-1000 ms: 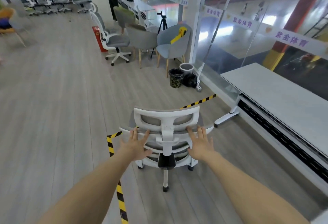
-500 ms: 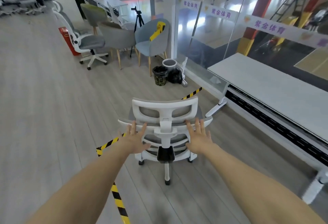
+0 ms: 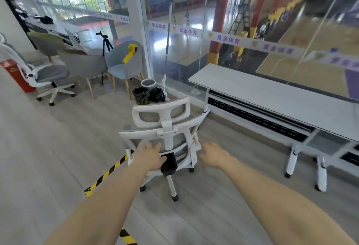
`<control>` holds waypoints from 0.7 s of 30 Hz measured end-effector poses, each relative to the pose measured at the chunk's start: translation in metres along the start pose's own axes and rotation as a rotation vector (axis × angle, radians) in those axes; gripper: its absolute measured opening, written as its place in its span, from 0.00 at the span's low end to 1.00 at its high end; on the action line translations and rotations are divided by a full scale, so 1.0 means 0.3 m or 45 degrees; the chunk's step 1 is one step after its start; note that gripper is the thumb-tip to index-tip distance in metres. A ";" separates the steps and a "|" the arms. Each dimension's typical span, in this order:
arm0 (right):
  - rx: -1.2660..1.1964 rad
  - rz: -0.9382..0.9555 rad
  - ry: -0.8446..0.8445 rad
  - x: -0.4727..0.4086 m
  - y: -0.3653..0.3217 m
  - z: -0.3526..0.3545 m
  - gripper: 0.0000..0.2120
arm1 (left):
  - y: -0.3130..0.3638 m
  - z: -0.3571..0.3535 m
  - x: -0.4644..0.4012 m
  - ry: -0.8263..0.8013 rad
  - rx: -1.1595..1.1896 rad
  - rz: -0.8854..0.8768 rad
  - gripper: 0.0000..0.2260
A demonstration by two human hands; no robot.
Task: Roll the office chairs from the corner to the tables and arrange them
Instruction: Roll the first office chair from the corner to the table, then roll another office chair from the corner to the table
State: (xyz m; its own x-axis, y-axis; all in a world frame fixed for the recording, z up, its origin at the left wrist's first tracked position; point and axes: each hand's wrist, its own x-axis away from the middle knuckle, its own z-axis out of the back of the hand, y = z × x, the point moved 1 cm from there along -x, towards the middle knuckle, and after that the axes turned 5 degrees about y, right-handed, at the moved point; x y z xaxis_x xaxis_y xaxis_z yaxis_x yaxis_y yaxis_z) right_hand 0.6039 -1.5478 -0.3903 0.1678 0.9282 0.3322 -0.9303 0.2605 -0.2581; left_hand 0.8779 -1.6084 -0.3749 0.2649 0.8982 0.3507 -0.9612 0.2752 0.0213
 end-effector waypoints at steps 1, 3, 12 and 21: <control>-0.005 -0.032 0.019 0.058 0.020 0.017 0.29 | 0.033 0.010 0.020 0.016 -0.019 -0.041 0.35; -0.013 -0.111 0.079 0.167 0.081 0.050 0.28 | 0.121 0.047 0.063 0.061 -0.021 -0.156 0.32; -0.087 -0.496 0.330 0.726 0.507 0.208 0.28 | 0.749 0.188 0.248 0.115 -0.134 -0.644 0.29; -0.197 -0.962 0.537 1.527 1.020 0.274 0.28 | 1.608 0.201 0.774 0.233 -0.214 -1.177 0.29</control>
State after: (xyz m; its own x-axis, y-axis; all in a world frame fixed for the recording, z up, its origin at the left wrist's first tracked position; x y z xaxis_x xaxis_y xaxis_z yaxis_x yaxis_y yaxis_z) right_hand 0.3694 -1.0647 -0.2423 0.8557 0.5059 0.1090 -0.4723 0.8495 -0.2350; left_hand 0.4711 -1.2877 -0.2268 0.9351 0.3367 0.1102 -0.3458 0.9352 0.0765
